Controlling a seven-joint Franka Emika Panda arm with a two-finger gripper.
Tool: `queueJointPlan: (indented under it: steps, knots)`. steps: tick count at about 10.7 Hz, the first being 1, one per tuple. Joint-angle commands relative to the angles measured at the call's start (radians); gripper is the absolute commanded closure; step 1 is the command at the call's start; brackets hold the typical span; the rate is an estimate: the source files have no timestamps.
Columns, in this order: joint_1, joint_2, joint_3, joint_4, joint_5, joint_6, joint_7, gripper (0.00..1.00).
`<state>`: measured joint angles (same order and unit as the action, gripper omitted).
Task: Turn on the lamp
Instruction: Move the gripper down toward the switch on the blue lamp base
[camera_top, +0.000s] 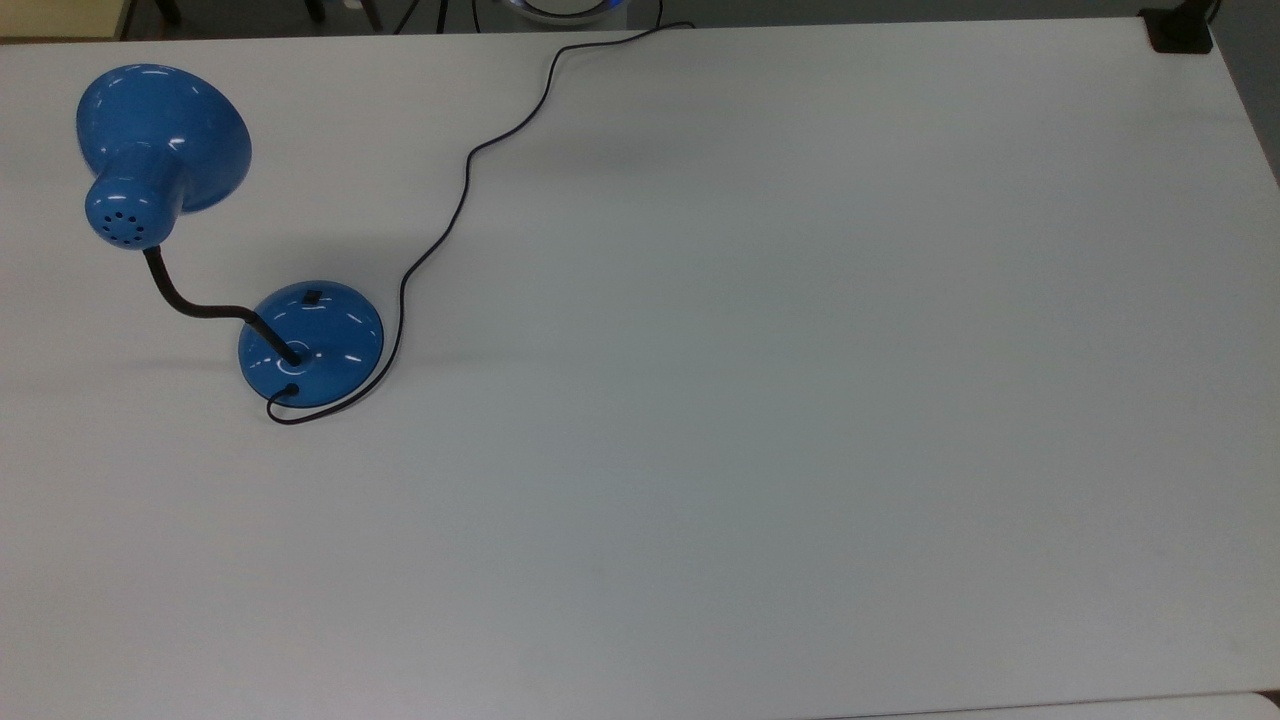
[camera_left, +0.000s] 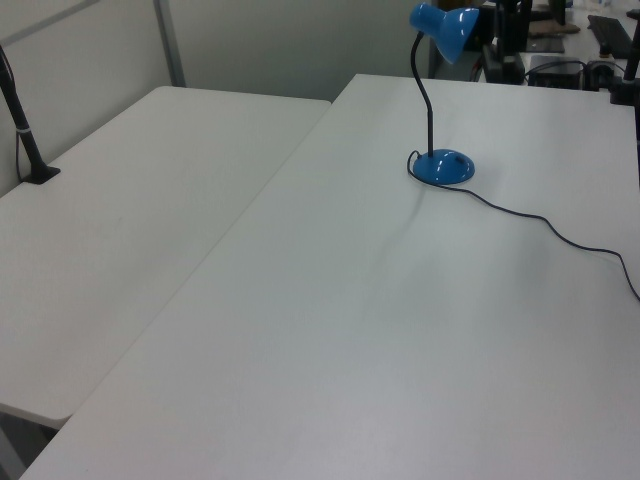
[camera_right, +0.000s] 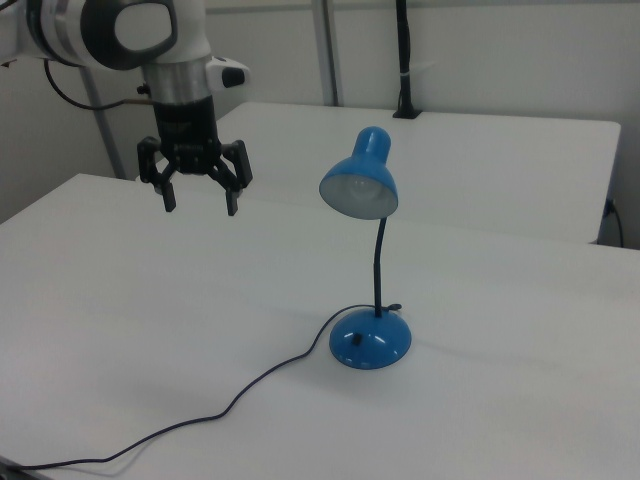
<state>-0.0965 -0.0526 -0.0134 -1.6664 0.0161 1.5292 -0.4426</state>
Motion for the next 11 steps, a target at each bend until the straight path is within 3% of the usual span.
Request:
queueJointPlan:
  steps: [1, 2, 3, 4, 5, 6, 9, 11]
  knots:
    - [-0.043, -0.065, -0.004, -0.100, -0.042, -0.037, -0.097, 0.00]
    - [-0.070, -0.069, -0.003, -0.140, -0.044, 0.000, -0.135, 0.00]
    - [-0.100, -0.073, -0.005, -0.179, -0.044, 0.052, -0.175, 0.13]
    - [-0.124, -0.075, -0.005, -0.220, -0.042, 0.112, -0.180, 0.33]
    - [-0.147, -0.067, -0.005, -0.248, -0.036, 0.155, -0.180, 0.73]
    - [-0.158, -0.061, -0.004, -0.277, -0.033, 0.195, -0.174, 1.00]
    - [-0.167, -0.062, -0.003, -0.425, -0.028, 0.430, -0.168, 1.00]
    - [-0.200, -0.055, -0.003, -0.534, 0.048, 0.640, -0.168, 1.00]
